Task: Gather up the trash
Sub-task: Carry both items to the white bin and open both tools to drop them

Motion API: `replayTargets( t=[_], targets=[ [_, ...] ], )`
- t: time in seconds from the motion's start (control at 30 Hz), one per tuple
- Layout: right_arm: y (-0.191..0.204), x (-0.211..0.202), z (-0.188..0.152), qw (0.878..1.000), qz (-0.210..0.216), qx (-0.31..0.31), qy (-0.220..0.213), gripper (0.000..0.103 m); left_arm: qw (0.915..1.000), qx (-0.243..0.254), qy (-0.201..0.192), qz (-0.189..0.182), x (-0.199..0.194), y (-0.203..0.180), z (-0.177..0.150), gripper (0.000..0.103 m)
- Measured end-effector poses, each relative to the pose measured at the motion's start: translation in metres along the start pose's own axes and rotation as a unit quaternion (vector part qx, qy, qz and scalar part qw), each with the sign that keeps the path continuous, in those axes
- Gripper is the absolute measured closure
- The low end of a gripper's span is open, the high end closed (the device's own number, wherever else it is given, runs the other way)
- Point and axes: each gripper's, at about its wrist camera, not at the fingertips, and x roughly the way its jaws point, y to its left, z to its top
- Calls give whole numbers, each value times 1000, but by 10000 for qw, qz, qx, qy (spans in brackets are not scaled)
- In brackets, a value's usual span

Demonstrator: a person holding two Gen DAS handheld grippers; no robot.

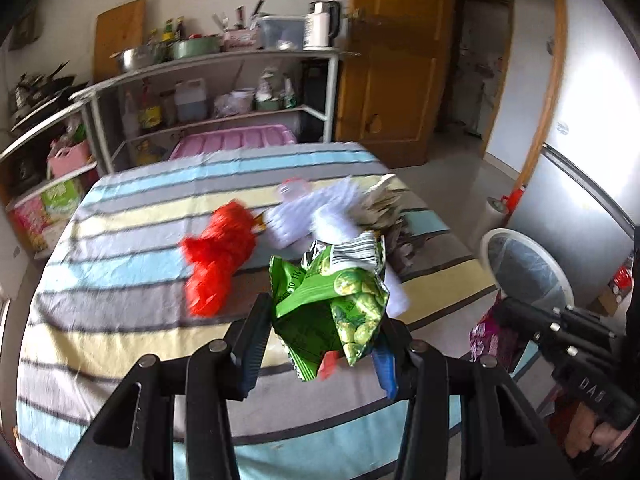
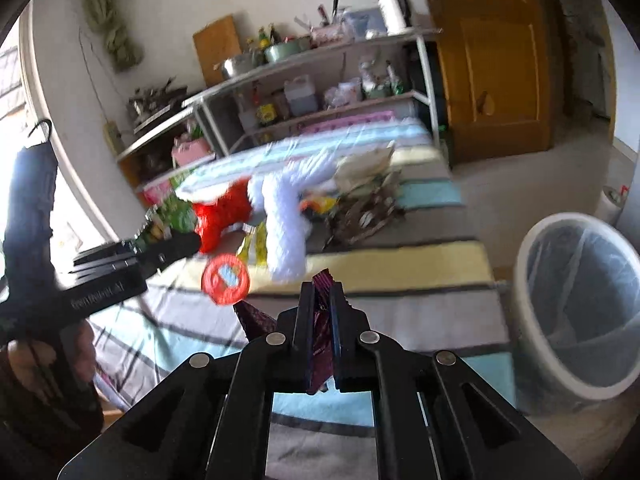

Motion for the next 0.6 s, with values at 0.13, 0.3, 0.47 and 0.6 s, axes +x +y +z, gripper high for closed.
replayTargets(
  t=[0.13,0.3,0.47,0.6],
  targets=[
    [-15,-24,10,9992,-205,106,-324,96,9994,240,-93,-244,2,-27,14,55],
    [-49,-52,23,9952,-652,301,-671,96,9957,687,-139,-613,11,-71,33,55],
    [-96,-75,30,9888,-1114,563,-820,96,9893,987,-37,-1075,31,-118,45,55],
    [-134,-80,29,9834,-1461,772,-756,96,9827,1261,32,-1356,48,-158,51,55]
  ],
)
